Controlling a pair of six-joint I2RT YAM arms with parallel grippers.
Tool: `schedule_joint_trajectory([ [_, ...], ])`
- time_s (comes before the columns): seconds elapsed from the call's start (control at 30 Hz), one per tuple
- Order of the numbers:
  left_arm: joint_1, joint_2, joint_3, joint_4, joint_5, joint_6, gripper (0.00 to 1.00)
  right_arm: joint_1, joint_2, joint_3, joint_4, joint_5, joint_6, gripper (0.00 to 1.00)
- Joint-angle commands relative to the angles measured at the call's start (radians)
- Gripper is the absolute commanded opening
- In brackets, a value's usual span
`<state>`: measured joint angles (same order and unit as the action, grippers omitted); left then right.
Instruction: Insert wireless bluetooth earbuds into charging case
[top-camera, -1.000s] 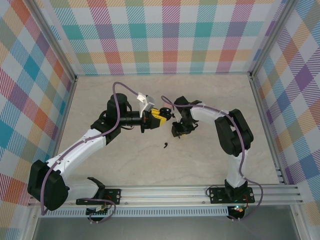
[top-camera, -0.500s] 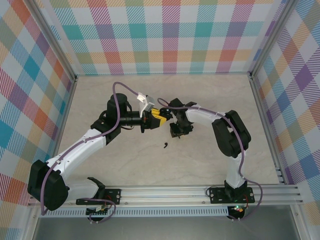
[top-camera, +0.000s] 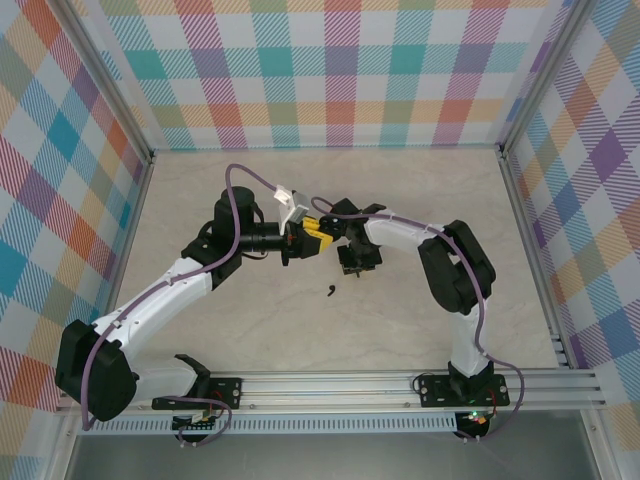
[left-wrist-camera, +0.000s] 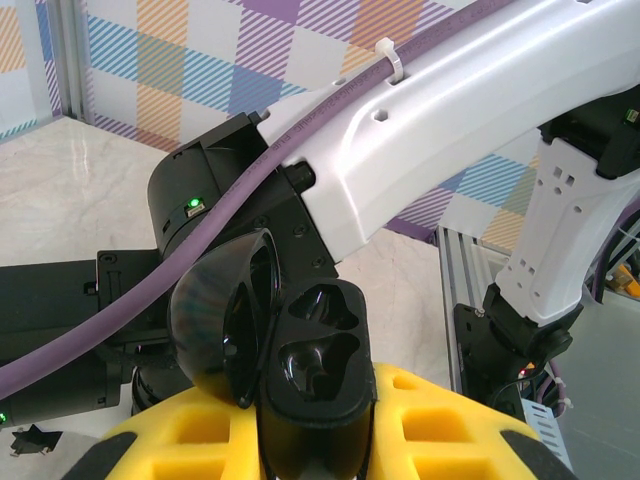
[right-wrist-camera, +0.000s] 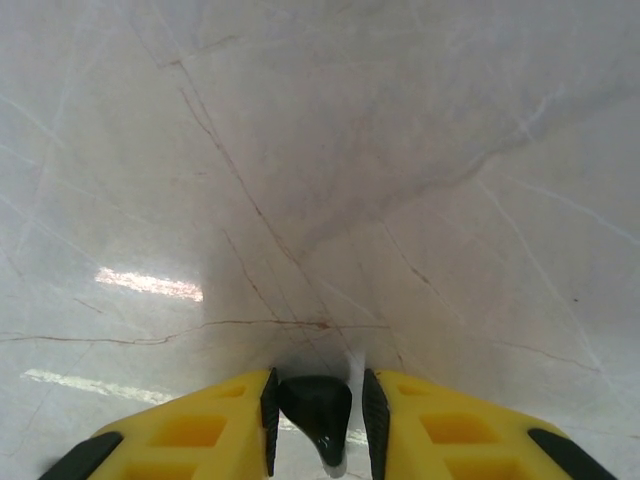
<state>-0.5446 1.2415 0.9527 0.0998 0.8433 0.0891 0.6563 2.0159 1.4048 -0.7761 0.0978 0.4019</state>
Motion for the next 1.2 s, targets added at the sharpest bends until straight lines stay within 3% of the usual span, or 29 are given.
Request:
schedule_joint_trajectory([
  [0.0, 0.0, -0.011, 0.009, -0.006, 0.0, -0.005, 0.2, 0.01, 0.054, 0.007, -0.025, -0.001, 0.039, 0.33],
  [0.37, -0.001, -0.012, 0.015, -0.009, 0.003, -0.006, 0.2, 0.009, 0.033, -0.007, 0.006, -0.023, 0.021, 0.24],
  [0.93, 0.0, -0.016, 0.011, -0.009, 0.001, -0.006, 0.2, -0.022, -0.132, -0.142, 0.088, -0.086, -0.156, 0.23],
  [1.17, 0.0, -0.01, -0.009, 0.021, -0.031, -0.027, 0.2, -0.055, -0.216, -0.205, 0.135, -0.104, -0.146, 0.23],
])
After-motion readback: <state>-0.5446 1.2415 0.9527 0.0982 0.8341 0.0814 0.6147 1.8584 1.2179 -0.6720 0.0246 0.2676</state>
